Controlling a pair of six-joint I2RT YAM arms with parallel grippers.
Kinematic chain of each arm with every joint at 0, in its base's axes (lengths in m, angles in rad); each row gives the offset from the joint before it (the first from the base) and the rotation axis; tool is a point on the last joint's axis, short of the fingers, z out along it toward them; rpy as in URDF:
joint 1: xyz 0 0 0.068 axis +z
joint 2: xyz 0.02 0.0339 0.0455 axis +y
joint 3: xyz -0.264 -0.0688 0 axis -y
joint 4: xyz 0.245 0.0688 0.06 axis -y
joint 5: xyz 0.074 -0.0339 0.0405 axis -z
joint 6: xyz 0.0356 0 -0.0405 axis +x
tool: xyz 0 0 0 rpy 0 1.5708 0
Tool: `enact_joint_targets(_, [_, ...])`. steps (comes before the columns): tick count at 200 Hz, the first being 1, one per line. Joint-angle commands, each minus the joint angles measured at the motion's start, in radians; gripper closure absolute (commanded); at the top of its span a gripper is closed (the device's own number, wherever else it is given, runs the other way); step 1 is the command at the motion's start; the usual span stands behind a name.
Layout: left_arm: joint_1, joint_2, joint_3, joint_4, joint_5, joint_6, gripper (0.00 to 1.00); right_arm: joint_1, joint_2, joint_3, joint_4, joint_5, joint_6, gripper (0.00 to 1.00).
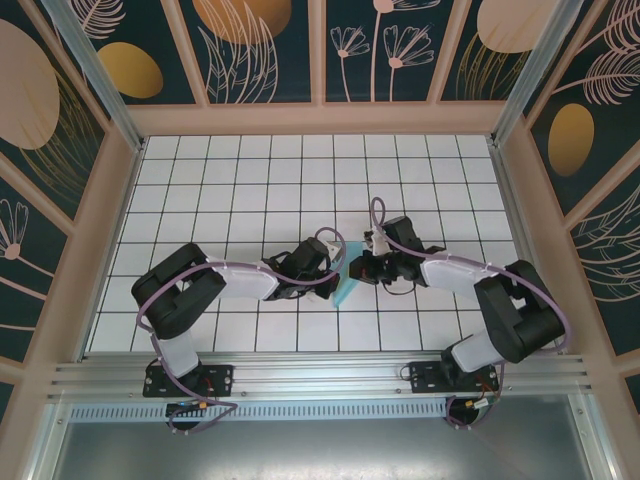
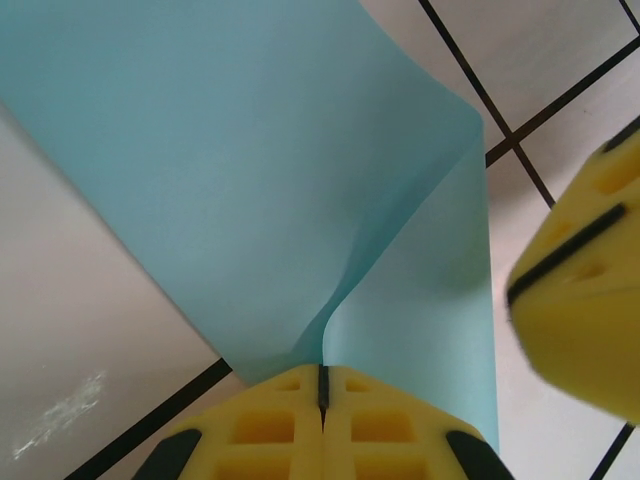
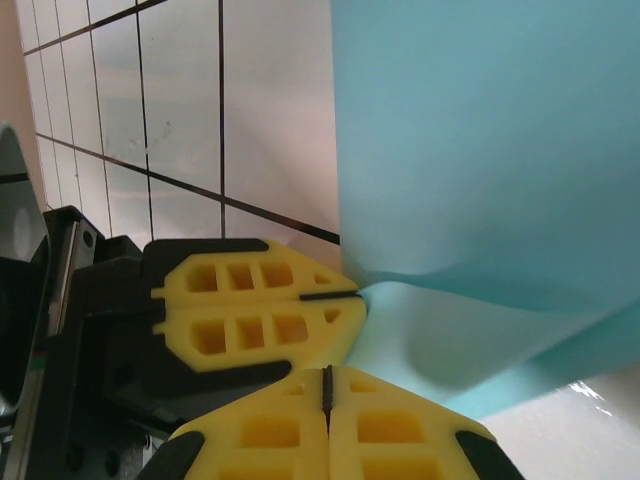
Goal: Fold a paper plane with a square sheet of paper (pick it up from the middle)
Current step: Third fold the triangle at the center of the table.
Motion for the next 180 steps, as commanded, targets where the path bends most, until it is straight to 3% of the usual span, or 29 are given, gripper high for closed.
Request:
enact_joint_targets(1, [0.005, 0.027, 0.013, -0.017, 0.015, 0.023, 0.95, 0.015, 0.054, 0.005, 0.084, -0.007, 0.062, 0.95])
enact_joint_targets(113, [0.006, 0.045, 0.022, -0.042, 0.0, 0.029, 0.95, 0.011, 0.144, -0.034, 0.098, 0.083, 0.026, 0.95])
enact_joint_targets(180, [0.006, 0.052, 0.039, -0.056, -0.014, 0.039, 0.96, 0.013, 0.037, -0.051, 0.106, 0.05, 0.028, 0.91])
